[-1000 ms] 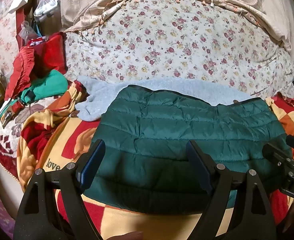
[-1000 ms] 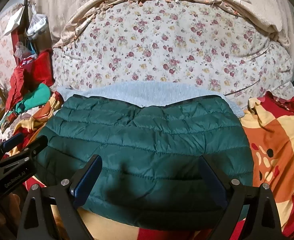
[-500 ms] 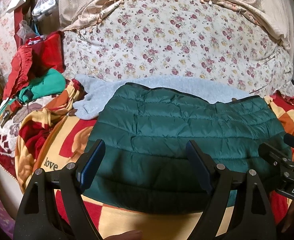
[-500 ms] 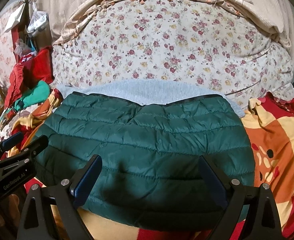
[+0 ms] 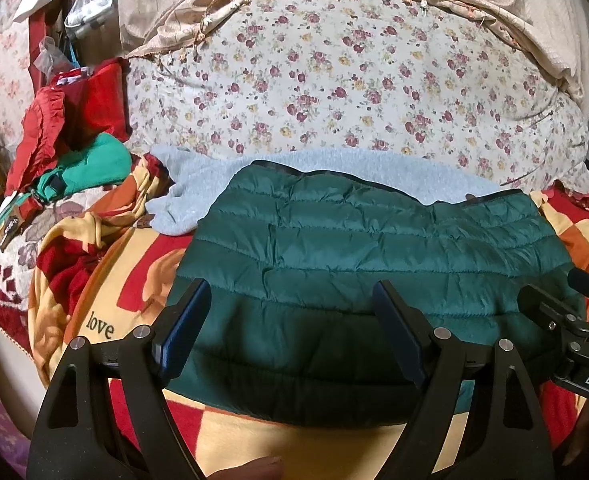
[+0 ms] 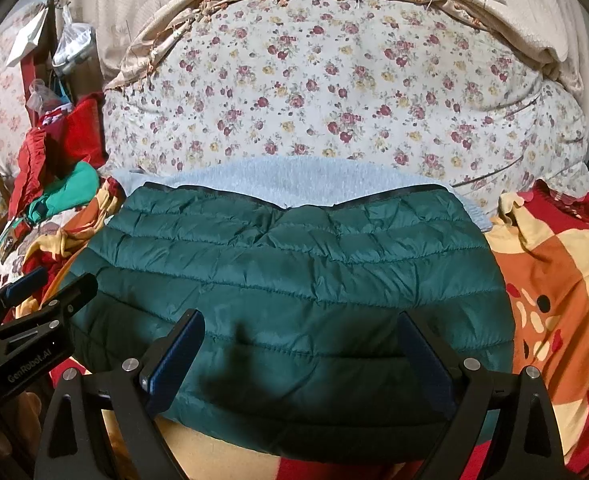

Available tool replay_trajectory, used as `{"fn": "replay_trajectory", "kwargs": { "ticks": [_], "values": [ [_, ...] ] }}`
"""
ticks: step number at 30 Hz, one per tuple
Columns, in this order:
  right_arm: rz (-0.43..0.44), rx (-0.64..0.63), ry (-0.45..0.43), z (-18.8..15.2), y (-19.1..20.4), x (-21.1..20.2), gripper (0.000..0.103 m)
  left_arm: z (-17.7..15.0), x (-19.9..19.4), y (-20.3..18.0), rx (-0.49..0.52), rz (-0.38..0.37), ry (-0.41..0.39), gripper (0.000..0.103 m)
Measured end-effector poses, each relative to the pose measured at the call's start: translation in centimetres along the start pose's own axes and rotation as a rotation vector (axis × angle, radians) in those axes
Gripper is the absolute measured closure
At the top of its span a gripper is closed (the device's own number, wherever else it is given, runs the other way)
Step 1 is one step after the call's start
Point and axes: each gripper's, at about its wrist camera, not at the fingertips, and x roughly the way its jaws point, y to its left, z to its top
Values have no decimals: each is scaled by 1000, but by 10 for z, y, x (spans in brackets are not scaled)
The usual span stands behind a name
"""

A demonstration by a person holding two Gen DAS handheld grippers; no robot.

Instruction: Fold large clothes

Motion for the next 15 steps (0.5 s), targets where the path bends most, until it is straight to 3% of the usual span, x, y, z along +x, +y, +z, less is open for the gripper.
{"fn": "replay_trajectory", "kwargs": {
  "ticks": [15],
  "values": [
    [-1,-2,-1,-1,3,2,8,-1,1,1,-1,-1,2,20]
  ]
}}
